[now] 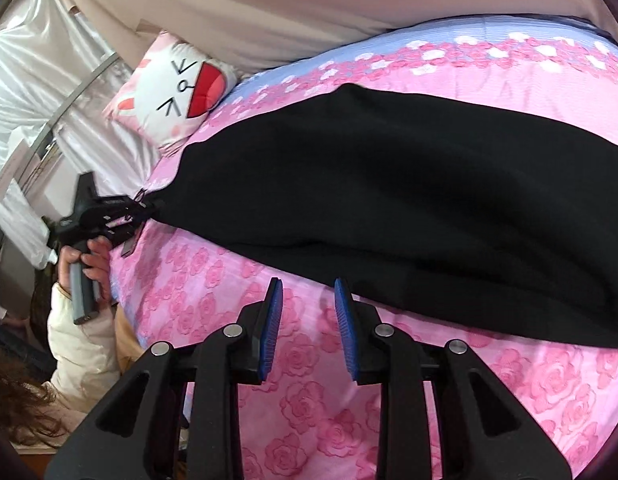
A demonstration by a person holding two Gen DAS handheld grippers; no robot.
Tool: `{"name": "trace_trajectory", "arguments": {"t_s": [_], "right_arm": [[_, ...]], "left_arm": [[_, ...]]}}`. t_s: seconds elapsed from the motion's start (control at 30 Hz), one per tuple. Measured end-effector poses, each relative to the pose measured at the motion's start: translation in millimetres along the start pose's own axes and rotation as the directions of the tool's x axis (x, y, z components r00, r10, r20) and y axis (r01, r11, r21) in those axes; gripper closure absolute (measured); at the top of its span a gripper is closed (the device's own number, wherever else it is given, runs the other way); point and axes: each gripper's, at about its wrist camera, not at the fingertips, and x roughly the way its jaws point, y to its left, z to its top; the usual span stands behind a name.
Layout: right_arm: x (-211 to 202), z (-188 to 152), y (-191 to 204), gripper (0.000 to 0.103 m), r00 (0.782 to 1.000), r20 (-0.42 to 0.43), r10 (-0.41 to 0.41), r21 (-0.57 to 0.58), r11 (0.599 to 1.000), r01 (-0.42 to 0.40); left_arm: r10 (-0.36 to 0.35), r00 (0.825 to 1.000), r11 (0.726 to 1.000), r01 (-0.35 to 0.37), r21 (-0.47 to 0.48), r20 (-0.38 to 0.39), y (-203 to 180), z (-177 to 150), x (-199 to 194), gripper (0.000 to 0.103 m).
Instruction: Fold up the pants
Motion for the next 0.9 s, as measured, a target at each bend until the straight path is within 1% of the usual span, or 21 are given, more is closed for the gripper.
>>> {"name": "trace_trajectory", "arguments": {"t_s": [0.03,0.1,0.13,0.17,0.2,0.27,0.3,0.33,0.37,0.43,0.47,0.53,0.57,0.63,0.67,0.7,0.73,0.77,0.8,0.83,0.9], "right_arm": [[-1,4,-4,0.076,1.0,0.006,-0.008,0.019,1.0,0.008],[-7,5,-11,0.076,0.999,0.028,-0.019,0.046,0.999,0.018],[-7,8,-12,0.075,0.999,0.032,-0.025,0.05,0.998,0.023],[-7,7,-14,0.075,0.999,0.032,-0.034,0.053,0.998,0.032],[-7,4,-20,0.076,0.998,0.032,-0.048,0.063,0.997,0.046],[-6,3,-27,0.076,0.998,0.024,-0.052,0.092,0.995,0.05],[-6,2,-31,0.076,0.998,0.022,-0.058,0.107,0.993,0.055],[-8,0,-33,0.076,0.998,0.021,-0.056,0.116,0.992,0.053],[-11,-2,-35,0.076,0.999,0.018,-0.05,0.119,0.992,0.047],[-17,-6,-36,0.075,0.999,0.018,-0.045,0.112,0.993,0.043],[-21,-7,-36,0.074,0.999,0.019,-0.051,0.101,0.994,0.049],[-31,-8,-38,0.06,0.998,0.025,-0.066,0.084,0.994,0.064],[-40,-9,-41,0.06,0.996,0.041,-0.075,0.08,0.994,0.071],[-61,-11,-52,0.061,0.992,0.081,-0.092,0.099,0.992,0.084],[-76,-12,-63,0.061,0.988,0.109,-0.11,0.126,0.987,0.096],[-88,-14,-73,0.061,0.982,0.13,-0.135,0.148,0.982,0.116],[-104,-16,-87,0.061,0.97,0.159,-0.186,0.177,0.972,0.157],[-121,-19,-103,0.061,0.95,0.183,-0.252,0.21,0.954,0.213],[-133,-22,-115,0.061,0.933,0.196,-0.3,0.234,0.939,0.253],[-158,-28,-139,0.061,0.9,0.223,-0.374,0.285,0.908,0.307],[-190,-38,-169,0.06,0.853,0.246,-0.46,0.361,0.86,0.36]], "left_arm": [[0.003,1.0,0.999,-0.003,0.042,0.02,-7,6,-5,0.097],[0.004,0.995,0.989,-0.019,0.146,0.098,-27,21,-20,0.097],[0.026,0.992,0.982,-0.048,0.182,0.125,-29,26,-23,0.097],[0.064,0.989,0.977,-0.09,0.193,0.135,-27,33,-21,0.096],[0.11,0.99,0.977,-0.124,0.175,0.089,-13,39,-4,0.096],[0.15,0.988,0.98,-0.145,0.134,-0.025,8,38,28,0.095],[0.142,0.989,0.985,-0.137,0.105,-0.049,17,30,38,0.094],[0.134,0.991,0.984,-0.132,0.12,-0.011,16,24,32,0.092],[0.156,0.988,0.977,-0.155,0.145,0.004,9,18,25,0.09],[0.18,0.983,0.971,-0.185,0.15,0.042,1,12,10,0.088],[0.211,0.975,0.964,-0.218,0.155,0.064,-6,9,2,0.087],[0.296,0.944,0.936,-0.317,0.152,0.146,-20,6,-19,0.084],[0.347,0.916,0.913,-0.378,0.15,0.2,-29,2,-31,0.084],[0.404,0.866,0.877,-0.459,0.144,0.295,-40,-1,-57,0.084],[0.413,0.849,0.864,-0.48,0.153,0.331,-48,-1,-62,0.084],[0.402,0.844,0.858,-0.482,0.176,0.354,-58,-3,-70,0.083],[0.381,0.853,0.861,-0.468,0.2,0.356,-68,-4,-69,0.077],[0.342,0.875,0.869,-0.433,0.239,0.344,-83,-7,-65,0.073],[0.317,0.889,0.872,-0.41,0.267,0.331,-93,-10,-58,0.067],[0.292,0.906,0.871,-0.384,0.305,0.307,-107,-15,-47,0.066],[0.252,0.935,0.859,-0.335,0.388,0.249,-136,-32,-20,0.066]]}}
